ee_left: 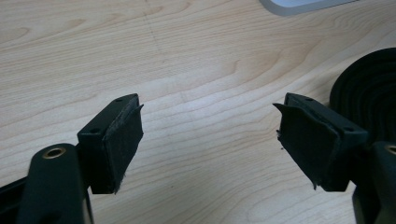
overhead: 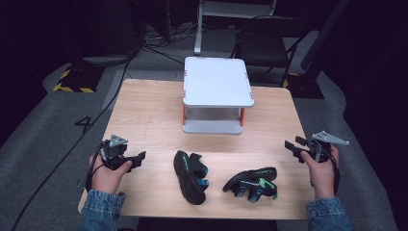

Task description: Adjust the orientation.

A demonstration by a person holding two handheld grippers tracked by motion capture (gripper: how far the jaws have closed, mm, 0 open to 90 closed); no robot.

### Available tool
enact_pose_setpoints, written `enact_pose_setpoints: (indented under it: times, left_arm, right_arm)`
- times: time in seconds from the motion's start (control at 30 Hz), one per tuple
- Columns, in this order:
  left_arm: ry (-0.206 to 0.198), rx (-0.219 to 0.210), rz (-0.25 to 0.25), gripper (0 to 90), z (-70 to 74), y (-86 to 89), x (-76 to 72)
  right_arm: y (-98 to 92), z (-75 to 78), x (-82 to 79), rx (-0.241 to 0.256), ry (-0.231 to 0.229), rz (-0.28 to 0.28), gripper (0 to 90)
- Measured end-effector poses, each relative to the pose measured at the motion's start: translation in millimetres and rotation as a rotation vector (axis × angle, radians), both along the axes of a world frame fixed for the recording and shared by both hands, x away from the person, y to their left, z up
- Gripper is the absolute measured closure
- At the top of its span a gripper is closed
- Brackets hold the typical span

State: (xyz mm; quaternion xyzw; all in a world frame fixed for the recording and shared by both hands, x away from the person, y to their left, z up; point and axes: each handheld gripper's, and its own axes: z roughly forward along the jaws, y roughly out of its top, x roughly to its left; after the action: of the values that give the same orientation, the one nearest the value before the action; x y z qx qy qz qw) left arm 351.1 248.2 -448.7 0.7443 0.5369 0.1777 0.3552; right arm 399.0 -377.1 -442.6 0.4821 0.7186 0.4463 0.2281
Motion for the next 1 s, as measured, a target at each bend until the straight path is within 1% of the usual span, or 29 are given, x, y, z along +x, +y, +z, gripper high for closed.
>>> enact_pose_setpoints:
  times: [0.13, 0.17, 0.3, 0.4, 0.43, 0.5, 0.53, 0.6, 0.63, 0.7, 0.87, 0.93, 1.0]
  left_arm:
    - [-0.012, 0.0, -0.03, 23.5, 4.0, -8.3, 0.0]
    - [-0.009, -0.004, -0.037, 23.8, 5.2, -10.6, -0.1]
    - [-0.019, -0.003, -0.06, 24.1, 8.7, -17.9, 1.5]
    - [-0.021, -0.001, -0.072, 24.8, 9.3, -20.5, 2.3]
    - [-0.021, -0.002, -0.085, 24.9, 10.2, -23.0, 3.0]
    - [-0.021, -0.006, -0.089, 25.0, 10.6, -24.2, 3.2]
    - [-0.024, -0.011, -0.106, 25.1, 12.1, -27.8, 4.0]
    - [-0.031, -0.01, -0.116, 25.2, 14.5, -31.6, 4.6]
    - [-0.031, -0.01, -0.116, 25.3, 14.5, -31.6, 4.6]
    - [-0.04, -0.013, -0.132, 25.3, 18.0, -36.5, 5.0]
    - [-0.049, -0.024, -0.192, 25.4, 25.8, -51.4, 4.9]
    - [-0.054, -0.031, -0.213, 25.4, 28.1, -58.7, 4.5]
    - [-0.057, -0.036, -0.246, 25.4, 30.7, -68.5, 4.3]
  right_arm:
    - [-0.2, -2.6, 0.2, -0.007, 0.008, -0.004, 40.7]
    - [-0.6, -3.8, 0.5, -0.01, 0.011, -0.006, 40.7]
    - [-1.3, -5.5, -1.3, -0.008, 0.021, -0.007, 40.7]
    - [-4.8, -4.7, -4.3, -0.004, 0.018, -0.013, 40.7]
    - [-5.9, -4.4, -5.5, 0.003, 0.015, -0.018, 40.7]
    - [-7.3, -4.1, -6.9, 0.004, 0.016, -0.019, 40.7]
    - [-8.2, -3.9, -8.0, 0.003, 0.017, -0.021, 40.7]
    - [-8.8, -4.1, -9.0, 0.006, 0.01, -0.026, 40.6]
    - [-8.8, -4.1, -9.0, 0.006, 0.01, -0.026, 40.6]
    - [-10.0, -4.4, -11.2, 0.0, 0.015, -0.026, 40.5]
    - [-12.2, -5.1, -15.1, -0.001, 0.021, -0.035, 40.3]
    - [-13.1, -5.3, -16.9, -0.001, 0.02, -0.041, 40.2]
    - [-14.2, -5.9, -18.7, -0.008, 0.025, -0.04, 40.1]
